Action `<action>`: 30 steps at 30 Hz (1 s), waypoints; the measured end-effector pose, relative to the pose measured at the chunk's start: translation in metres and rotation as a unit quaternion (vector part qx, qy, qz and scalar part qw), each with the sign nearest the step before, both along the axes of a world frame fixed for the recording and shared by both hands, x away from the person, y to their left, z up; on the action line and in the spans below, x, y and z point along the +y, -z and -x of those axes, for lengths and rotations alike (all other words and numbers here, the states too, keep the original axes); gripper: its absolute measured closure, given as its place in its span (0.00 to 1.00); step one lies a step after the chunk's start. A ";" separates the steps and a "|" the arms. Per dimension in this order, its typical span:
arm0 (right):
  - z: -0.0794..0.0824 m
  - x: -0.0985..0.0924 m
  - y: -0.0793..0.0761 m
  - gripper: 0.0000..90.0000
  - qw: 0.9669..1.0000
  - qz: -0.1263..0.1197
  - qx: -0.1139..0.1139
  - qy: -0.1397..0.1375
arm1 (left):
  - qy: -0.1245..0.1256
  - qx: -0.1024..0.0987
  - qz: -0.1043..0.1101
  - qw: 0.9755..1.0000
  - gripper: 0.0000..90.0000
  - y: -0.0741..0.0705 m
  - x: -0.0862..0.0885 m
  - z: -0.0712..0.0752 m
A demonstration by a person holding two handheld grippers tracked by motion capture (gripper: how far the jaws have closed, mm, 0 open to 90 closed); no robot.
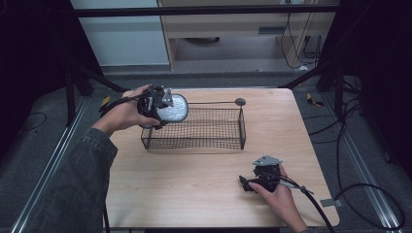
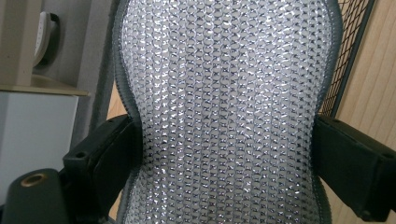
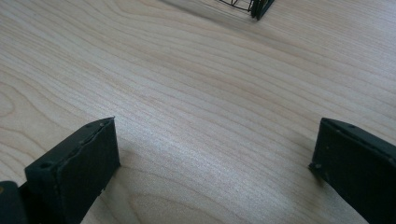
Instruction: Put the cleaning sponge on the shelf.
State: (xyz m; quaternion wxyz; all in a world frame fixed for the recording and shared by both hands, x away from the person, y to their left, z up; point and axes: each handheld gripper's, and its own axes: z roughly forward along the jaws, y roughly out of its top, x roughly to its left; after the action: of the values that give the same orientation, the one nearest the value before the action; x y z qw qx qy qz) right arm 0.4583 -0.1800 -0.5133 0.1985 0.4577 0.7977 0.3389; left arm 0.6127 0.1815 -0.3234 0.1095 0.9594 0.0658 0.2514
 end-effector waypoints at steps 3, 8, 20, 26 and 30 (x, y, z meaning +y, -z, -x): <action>0.000 0.000 0.000 0.01 1.000 0.000 0.000 0.000 | 0.004 -0.005 -0.003 1.000 0.11 0.003 -0.002 -0.001; 0.000 0.000 0.000 0.01 1.000 0.000 0.000 0.000 | 0.002 -0.010 -0.001 1.000 0.11 0.011 -0.002 -0.004; 0.000 0.000 0.000 0.01 1.000 -0.001 0.000 0.001 | 0.000 -0.006 0.002 1.000 0.11 0.031 0.000 -0.010; 0.001 0.000 0.000 0.01 1.000 0.000 0.000 0.001 | -0.001 -0.001 0.004 1.000 0.11 0.037 -0.002 -0.014; 0.001 0.000 0.000 0.01 1.000 0.000 0.001 0.001 | 0.003 0.004 0.000 1.000 0.10 0.042 -0.006 -0.017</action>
State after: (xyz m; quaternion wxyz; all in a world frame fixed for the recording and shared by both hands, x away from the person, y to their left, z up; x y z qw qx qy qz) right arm 0.4578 -0.1801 -0.5132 0.1982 0.4588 0.7972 0.3388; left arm 0.6298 0.1753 -0.3653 0.1100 0.9607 0.0637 0.2469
